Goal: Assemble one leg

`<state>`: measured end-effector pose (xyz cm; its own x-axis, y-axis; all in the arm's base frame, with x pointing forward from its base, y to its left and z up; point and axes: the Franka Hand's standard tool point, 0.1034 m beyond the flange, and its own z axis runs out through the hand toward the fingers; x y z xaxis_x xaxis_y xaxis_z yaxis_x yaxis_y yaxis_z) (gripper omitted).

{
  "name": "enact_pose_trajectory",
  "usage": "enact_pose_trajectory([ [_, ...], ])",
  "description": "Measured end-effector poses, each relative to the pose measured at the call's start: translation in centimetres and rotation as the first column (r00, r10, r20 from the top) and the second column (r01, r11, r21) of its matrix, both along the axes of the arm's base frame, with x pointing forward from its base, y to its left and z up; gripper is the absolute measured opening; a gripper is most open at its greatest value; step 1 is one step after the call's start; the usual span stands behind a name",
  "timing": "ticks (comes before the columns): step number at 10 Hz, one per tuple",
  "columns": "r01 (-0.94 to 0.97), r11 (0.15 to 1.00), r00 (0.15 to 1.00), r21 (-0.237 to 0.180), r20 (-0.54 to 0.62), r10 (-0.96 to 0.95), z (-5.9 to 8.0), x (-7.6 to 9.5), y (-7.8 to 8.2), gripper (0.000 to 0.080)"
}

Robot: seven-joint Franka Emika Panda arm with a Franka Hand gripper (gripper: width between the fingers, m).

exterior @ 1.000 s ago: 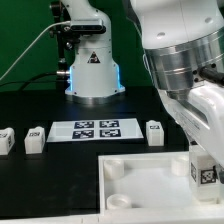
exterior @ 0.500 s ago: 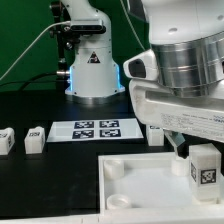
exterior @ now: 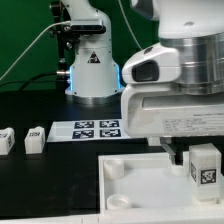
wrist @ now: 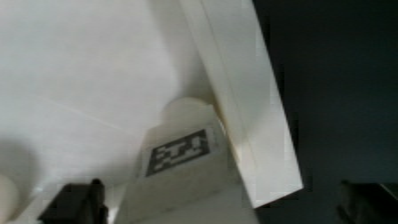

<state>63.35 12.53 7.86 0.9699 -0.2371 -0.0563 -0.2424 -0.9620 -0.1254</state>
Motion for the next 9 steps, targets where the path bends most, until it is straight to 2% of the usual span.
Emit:
enact_pose_trajectory([
  [1,0.007,1.000,1.000,0.002,-0.001,-0.007,-0.02,-0.01,-0.05,0.0649],
  [2,0.043,0.999,0.999,0.003,-0.007,-0.043,-0.01,-0.02,0.03,0.0519],
  [3,0.056,0.998,0.998,0.003,-0.009,-0.056,-0.02,-0.02,0.06,0.0519],
  [4,0.149,0.989,0.989,0.005,-0.023,-0.149,-0.02,-0.05,0.16,0.0379],
  [5,0.258,0.966,0.965,0.000,-0.039,-0.258,-0.03,-0.05,0.12,0.0316],
  [7,0.408,0.913,0.911,-0.007,-0.063,-0.408,-0.07,-0.08,0.18,0.0316],
  [9,0.652,0.758,0.752,-0.009,-0.119,-0.649,-0.17,-0.06,0.28,0.0316],
])
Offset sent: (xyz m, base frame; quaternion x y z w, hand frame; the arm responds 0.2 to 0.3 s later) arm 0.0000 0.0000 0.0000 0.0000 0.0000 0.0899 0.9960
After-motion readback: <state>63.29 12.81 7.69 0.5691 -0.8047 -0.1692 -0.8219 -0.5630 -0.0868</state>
